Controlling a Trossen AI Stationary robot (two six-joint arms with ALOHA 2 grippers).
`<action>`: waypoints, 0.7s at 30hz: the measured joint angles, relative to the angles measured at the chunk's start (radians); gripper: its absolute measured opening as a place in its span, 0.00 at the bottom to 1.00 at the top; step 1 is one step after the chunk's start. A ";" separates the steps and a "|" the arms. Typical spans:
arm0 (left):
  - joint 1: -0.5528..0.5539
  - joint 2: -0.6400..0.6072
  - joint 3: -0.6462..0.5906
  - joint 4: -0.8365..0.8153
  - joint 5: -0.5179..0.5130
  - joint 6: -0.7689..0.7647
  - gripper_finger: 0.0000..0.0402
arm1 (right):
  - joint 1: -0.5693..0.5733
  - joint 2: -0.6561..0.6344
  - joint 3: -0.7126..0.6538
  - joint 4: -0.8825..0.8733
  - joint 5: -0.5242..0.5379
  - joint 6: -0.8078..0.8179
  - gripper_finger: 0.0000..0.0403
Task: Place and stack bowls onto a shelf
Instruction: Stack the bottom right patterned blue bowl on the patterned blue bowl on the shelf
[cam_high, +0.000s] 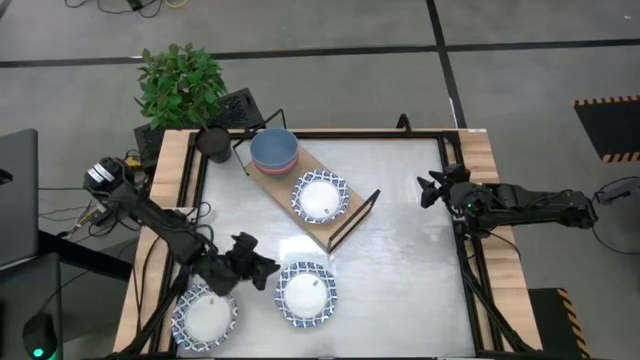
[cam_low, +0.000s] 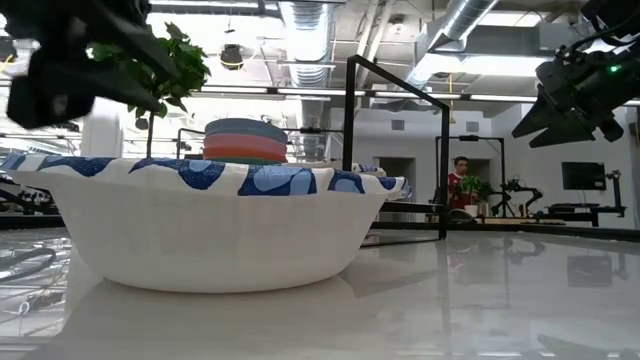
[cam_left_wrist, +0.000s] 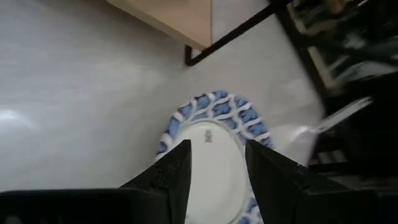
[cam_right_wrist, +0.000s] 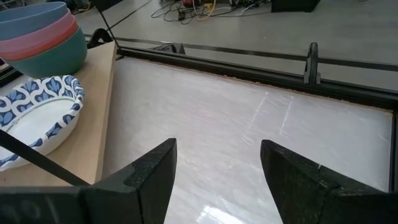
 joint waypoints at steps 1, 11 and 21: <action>0.008 0.000 -0.032 0.071 0.006 0.003 0.34 | 0.000 0.000 0.000 0.000 0.000 0.000 0.64; 0.061 0.122 -0.076 0.272 -0.036 -0.122 0.34 | 0.000 0.000 0.000 -0.003 -0.001 -0.001 0.64; 0.138 0.161 -0.039 0.335 0.275 -0.051 0.34 | 0.000 0.000 0.000 -0.003 -0.004 -0.002 0.64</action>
